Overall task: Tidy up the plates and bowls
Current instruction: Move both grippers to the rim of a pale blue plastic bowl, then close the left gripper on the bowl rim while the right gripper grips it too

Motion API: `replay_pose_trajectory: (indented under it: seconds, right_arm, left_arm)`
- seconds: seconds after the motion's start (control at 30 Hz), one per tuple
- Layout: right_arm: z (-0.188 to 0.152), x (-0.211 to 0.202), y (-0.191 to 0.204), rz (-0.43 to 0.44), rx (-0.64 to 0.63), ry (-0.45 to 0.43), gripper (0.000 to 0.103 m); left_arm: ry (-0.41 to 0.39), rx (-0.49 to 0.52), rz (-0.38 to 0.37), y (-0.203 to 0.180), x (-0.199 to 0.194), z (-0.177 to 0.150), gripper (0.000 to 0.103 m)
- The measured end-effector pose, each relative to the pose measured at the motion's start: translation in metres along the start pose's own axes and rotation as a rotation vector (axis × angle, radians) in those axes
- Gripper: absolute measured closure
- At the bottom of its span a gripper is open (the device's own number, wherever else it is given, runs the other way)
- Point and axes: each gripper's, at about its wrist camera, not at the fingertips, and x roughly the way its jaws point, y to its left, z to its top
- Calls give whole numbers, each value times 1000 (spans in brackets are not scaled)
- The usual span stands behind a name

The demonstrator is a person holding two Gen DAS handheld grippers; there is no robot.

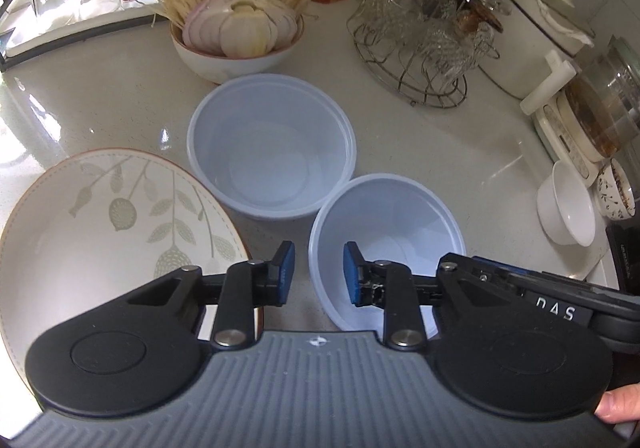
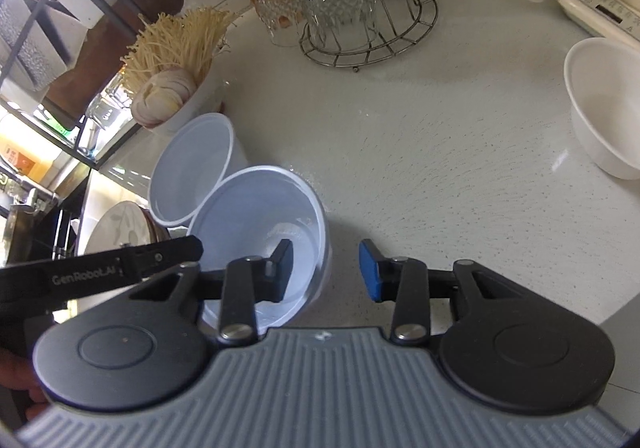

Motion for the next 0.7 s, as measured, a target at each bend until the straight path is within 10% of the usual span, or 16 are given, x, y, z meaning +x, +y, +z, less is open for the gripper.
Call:
replay_pose_trajectory:
  seconds: [0.7]
  right_arm:
    - [1,-18,-7,20,-1,-49,78]
  left_arm:
    - [19,22,-75,-23,-6,-5,76]
